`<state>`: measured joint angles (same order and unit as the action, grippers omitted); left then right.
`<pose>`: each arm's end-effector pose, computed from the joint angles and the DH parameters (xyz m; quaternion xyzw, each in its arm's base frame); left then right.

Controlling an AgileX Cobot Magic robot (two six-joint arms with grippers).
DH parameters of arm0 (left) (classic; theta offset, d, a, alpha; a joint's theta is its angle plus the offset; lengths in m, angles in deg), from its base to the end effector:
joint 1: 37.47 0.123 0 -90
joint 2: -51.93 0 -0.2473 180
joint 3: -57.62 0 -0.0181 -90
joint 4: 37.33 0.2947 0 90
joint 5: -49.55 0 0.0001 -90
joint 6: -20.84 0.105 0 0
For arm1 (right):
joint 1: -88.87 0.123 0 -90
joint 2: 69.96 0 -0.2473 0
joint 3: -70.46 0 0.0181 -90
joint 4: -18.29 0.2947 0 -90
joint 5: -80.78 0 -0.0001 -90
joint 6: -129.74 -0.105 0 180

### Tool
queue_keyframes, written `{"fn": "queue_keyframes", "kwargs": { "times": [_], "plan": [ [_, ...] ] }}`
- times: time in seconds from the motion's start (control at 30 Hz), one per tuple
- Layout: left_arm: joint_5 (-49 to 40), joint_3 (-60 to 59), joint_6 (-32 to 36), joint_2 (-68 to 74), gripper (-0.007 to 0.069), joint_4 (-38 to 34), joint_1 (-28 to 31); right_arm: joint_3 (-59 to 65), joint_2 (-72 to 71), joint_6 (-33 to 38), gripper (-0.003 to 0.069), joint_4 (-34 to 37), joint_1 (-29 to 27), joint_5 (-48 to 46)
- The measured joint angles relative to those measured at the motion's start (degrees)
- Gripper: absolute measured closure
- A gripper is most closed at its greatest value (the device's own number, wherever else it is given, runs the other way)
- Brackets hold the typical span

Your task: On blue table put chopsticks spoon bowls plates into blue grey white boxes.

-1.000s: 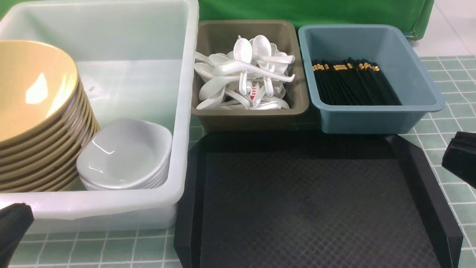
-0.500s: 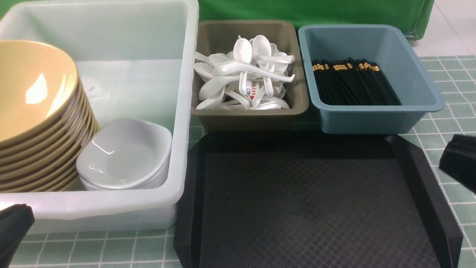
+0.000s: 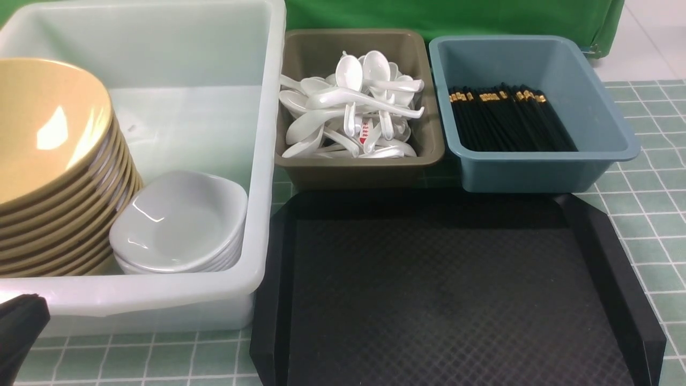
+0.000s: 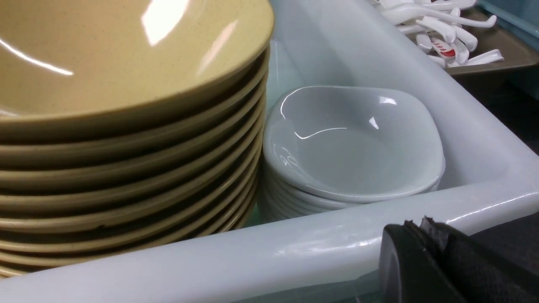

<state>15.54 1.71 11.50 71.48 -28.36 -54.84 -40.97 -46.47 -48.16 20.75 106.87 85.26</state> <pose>0.1425 -0.0350 0.2629 0.0846 0.8101 -0.0618 0.5769 0.1649 0.0532 0.2334 -0.1050 0.6840 0.1140 0.7128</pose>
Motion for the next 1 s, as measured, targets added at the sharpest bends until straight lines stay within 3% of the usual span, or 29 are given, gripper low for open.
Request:
{"fn": "queue_keyframes", "kwargs": {
  "times": [0.13,0.23,0.57,1.0],
  "plan": [
    [-0.1,0.0,0.0,0.0,0.0636,0.0,0.0,5.9,-7.0,-8.5,0.0623,-6.0,-12.9,-4.9],
    [-0.1,0.0,0.0,0.0,0.0636,0.0,0.0,8.9,-12.1,-9.9,0.0623,-6.7,-18.7,-11.2],
    [-0.1,0.0,0.0,0.0,0.0636,0.0,0.0,9.1,-15.2,-11.0,0.0623,-8.6,-16.4,-21.3],
    [-0.1,0.0,0.0,0.0,0.0636,0.0,0.0,9.1,-15.2,-11.1,0.0622,-9.0,-16.2,-21.9]
  ]
}}
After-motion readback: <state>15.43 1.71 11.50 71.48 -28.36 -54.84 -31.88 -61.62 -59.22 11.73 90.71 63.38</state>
